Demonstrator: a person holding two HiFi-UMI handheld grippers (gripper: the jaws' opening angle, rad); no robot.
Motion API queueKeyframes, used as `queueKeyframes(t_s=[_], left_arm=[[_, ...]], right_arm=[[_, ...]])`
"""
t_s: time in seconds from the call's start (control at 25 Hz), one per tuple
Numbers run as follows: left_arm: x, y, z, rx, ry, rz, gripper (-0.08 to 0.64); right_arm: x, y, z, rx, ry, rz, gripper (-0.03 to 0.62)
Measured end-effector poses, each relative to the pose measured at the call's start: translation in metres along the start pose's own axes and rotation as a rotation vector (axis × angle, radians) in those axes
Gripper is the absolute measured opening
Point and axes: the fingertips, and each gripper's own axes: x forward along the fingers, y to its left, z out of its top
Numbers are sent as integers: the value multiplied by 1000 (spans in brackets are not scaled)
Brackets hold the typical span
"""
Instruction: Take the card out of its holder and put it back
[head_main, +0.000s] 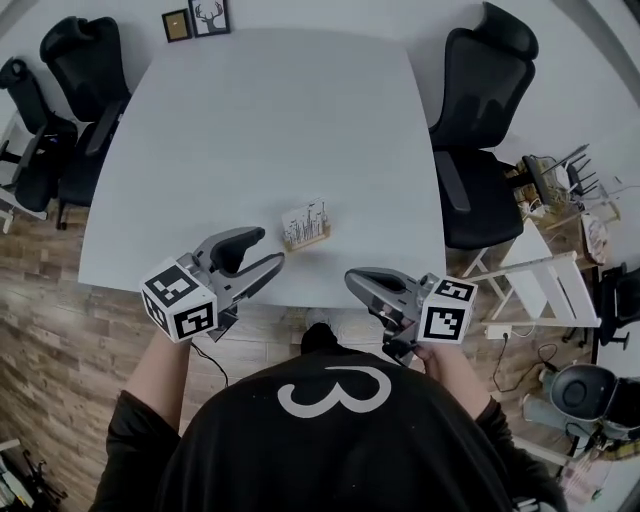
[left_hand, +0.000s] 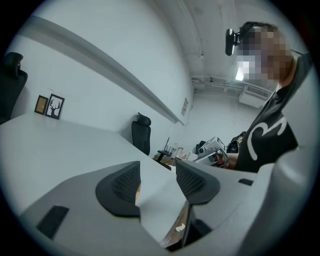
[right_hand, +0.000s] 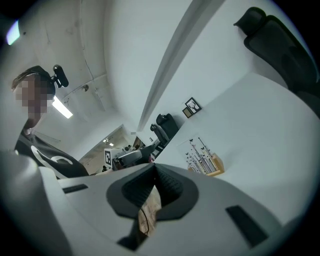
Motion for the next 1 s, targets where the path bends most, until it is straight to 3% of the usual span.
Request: queueKeyframes(t_s=[0.2, 0.52, 0.72, 1.0], left_arm=[[-28, -45, 12, 18, -18, 3, 193], [-65, -137, 18, 3, -72, -122, 50], [-78, -153, 6, -82, -43, -108, 12], [-99, -167, 6, -130, -103, -71, 12]], right_arm=[[-12, 36, 1, -70, -50, 11, 6], [-28, 107, -18, -148, -109, 50, 6], [-35, 139, -23, -187, -139, 63, 6], [-38, 173, -32, -280, -167, 73, 6]])
